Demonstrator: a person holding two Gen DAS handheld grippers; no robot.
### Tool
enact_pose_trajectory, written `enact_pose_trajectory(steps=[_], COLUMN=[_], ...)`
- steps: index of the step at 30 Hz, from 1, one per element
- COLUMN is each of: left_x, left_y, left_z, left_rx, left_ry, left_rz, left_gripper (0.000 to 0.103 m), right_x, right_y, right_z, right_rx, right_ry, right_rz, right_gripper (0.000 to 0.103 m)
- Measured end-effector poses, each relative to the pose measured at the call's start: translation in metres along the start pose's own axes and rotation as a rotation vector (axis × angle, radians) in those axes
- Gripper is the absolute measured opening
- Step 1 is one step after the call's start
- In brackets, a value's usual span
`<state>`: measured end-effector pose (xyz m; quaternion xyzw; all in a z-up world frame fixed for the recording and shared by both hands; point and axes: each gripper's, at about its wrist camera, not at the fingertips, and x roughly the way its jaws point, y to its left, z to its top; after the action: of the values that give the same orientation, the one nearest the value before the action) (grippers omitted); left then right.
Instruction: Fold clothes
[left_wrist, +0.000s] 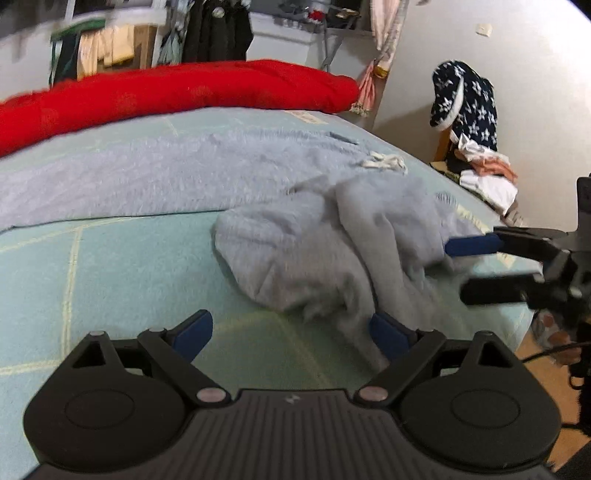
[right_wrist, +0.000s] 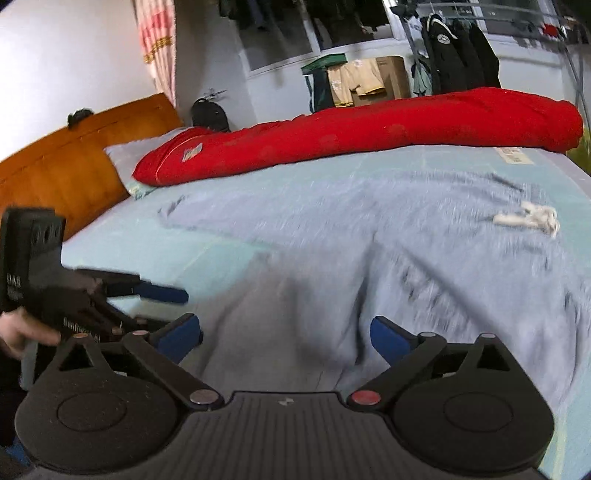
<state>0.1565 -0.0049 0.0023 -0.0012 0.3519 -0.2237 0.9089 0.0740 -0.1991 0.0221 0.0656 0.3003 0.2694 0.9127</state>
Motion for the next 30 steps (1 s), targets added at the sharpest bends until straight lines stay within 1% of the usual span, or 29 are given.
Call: enact_pose_trajectory(steps=[2, 3, 7, 9, 12, 15, 16, 18, 21, 22, 23, 24, 26, 27, 30], left_x=[-0.004, -0.005, -0.01, -0.014, -0.02, -0.031, -0.035, -0.042, -0.043, -0.042, -0.038, -0.033, -0.025, -0.02, -0.014], left_y=[-0.004, -0.003, 0.005, 0.003, 0.002, 0.011, 0.017, 0.029, 0.041, 0.045, 0.047, 0.049, 0.053, 0.055, 0.053], left_z=[-0.005, -0.006, -0.004, -0.008, -0.011, -0.009, -0.008, -0.005, -0.005, -0.005, -0.004, -0.002, 0.002, 0.006, 0.02], left_rx=[0.018, 0.01, -0.068, -0.082, -0.103, -0.121, -0.134, -0.165, -0.188, -0.19, -0.192, -0.194, -0.202, -0.204, -0.184], left_ry=[-0.035, -0.051, -0.091, -0.1, -0.094, -0.076, -0.074, -0.077, -0.063, -0.056, -0.042, -0.028, 0.003, 0.028, 0.065], left_rz=[-0.002, -0.012, -0.001, -0.012, -0.037, -0.02, -0.015, -0.002, 0.013, 0.016, 0.015, 0.014, 0.015, 0.016, 0.031], left_gripper=[0.091, 0.09, 0.09, 0.09, 0.091, 0.091, 0.091, 0.092, 0.092, 0.092, 0.092, 0.092, 0.092, 0.092, 0.092], right_x=[-0.005, -0.009, -0.025, -0.031, -0.03, -0.024, -0.02, -0.009, 0.014, 0.023, 0.033, 0.041, 0.056, 0.063, 0.076], right_y=[0.002, 0.002, 0.002, 0.005, 0.017, 0.038, 0.046, 0.063, 0.088, 0.096, 0.102, 0.107, 0.112, 0.112, 0.106], right_z=[-0.02, -0.03, -0.064, -0.076, -0.076, -0.059, -0.053, -0.04, -0.027, -0.024, -0.022, -0.021, -0.017, -0.015, -0.006], right_rx=[0.001, 0.007, 0.062, 0.076, 0.038, -0.06, -0.105, -0.214, -0.42, -0.485, -0.539, -0.57, -0.615, -0.638, -0.7], right_ry=[-0.001, -0.004, -0.029, -0.041, -0.038, -0.049, -0.05, -0.052, -0.066, -0.068, -0.057, -0.045, -0.007, 0.015, 0.069], right_rz=[0.012, 0.017, 0.027, 0.046, 0.071, 0.126, 0.124, 0.055, -0.163, -0.225, -0.263, -0.269, -0.249, -0.276, -0.366], right_gripper=[0.102, 0.102, 0.102, 0.102, 0.103, 0.103, 0.103, 0.103, 0.103, 0.103, 0.103, 0.103, 0.103, 0.103, 0.103])
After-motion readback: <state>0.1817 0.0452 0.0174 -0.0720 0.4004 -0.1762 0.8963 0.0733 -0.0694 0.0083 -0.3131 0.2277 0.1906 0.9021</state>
